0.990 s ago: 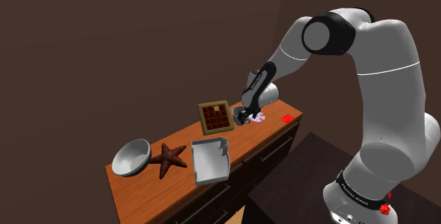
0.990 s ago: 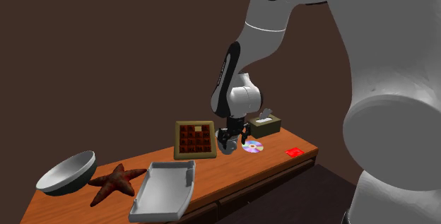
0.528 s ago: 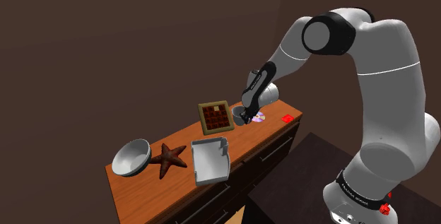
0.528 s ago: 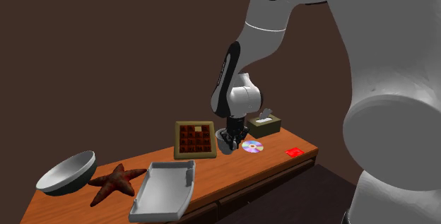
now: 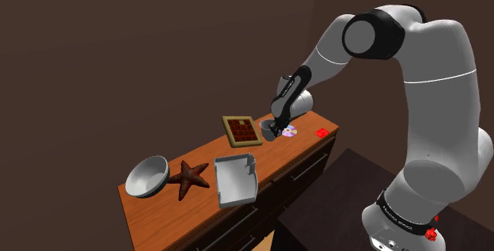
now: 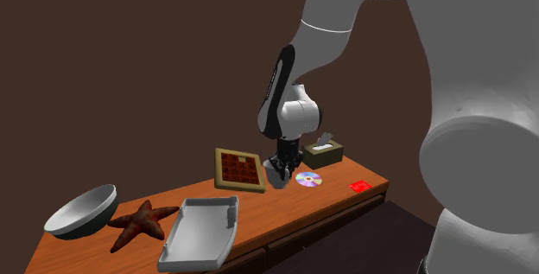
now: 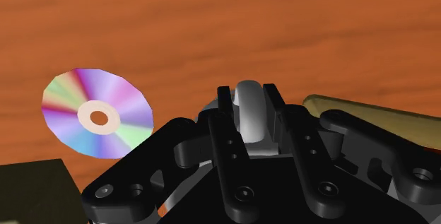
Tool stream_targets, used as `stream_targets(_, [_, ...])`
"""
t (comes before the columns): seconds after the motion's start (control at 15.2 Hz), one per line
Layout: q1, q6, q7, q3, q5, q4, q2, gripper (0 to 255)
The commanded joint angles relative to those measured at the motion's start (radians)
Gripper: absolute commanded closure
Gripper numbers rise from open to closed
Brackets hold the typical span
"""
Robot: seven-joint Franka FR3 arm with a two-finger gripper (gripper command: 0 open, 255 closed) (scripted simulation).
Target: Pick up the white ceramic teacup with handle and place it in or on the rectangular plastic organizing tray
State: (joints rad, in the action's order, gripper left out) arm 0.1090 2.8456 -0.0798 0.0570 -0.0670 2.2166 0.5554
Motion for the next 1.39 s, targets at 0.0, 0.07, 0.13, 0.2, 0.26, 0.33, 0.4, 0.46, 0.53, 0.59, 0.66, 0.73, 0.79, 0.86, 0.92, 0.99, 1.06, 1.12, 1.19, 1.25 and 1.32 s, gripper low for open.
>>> stream_targets(0.0, [-0.002, -0.02, 0.001, 0.003, 0.002, 0.008, -0.028, 255])
stream_targets(0.07, [-0.004, -0.03, 0.002, 0.005, 0.004, 0.012, -0.041, 255])
stream_targets(0.13, [-0.005, -0.04, 0.003, 0.007, 0.005, 0.015, -0.055, 255])
stream_targets(0.2, [-0.007, -0.05, 0.004, 0.009, 0.007, 0.019, -0.068, 255])
stream_targets(0.26, [-0.008, -0.06, 0.005, 0.01, 0.008, 0.022, -0.081, 255])
stream_targets(0.33, [-0.009, -0.07, 0.006, 0.012, 0.01, 0.025, -0.095, 255])
stream_targets(0.4, [-0.011, -0.08, 0.008, 0.014, 0.011, 0.027, -0.108, 255])
stream_targets(0.46, [-0.012, -0.091, 0.009, 0.015, 0.013, 0.03, -0.121, 255])
stream_targets(0.53, [-0.013, -0.102, 0.01, 0.017, 0.015, 0.032, -0.134, 255])
stream_targets(0.59, [-0.014, -0.112, 0.011, 0.018, 0.017, 0.034, -0.146, 255])
stream_targets(0.66, [-0.015, -0.123, 0.013, 0.02, 0.018, 0.036, -0.159, 255])
stream_targets(0.73, [-0.017, -0.134, 0.014, 0.021, 0.02, 0.037, -0.171, 255])
stream_targets(0.79, [-0.018, -0.145, 0.015, 0.023, 0.022, 0.039, -0.184, 255])
stream_targets(0.86, [-0.019, -0.156, 0.016, 0.024, 0.024, 0.04, -0.196, 255])
stream_targets(0.92, [-0.02, -0.168, 0.018, 0.026, 0.026, 0.041, -0.208, 255])
stream_targets(0.99, [-0.021, -0.179, 0.019, 0.027, 0.028, 0.041, -0.22, 255])
stream_targets(1.06, [-0.022, -0.19, 0.02, 0.028, 0.03, 0.042, -0.232, 255])
stream_targets(1.12, [-0.022, -0.202, 0.022, 0.029, 0.032, 0.042, -0.244, 255])
stream_targets(1.19, [-0.023, -0.214, 0.023, 0.031, 0.034, 0.042, -0.256, 255])
stream_targets(1.25, [-0.024, -0.225, 0.024, 0.032, 0.036, 0.042, -0.267, 255])
stream_targets(1.32, [-0.025, -0.237, 0.025, 0.033, 0.038, 0.041, -0.279, 255])
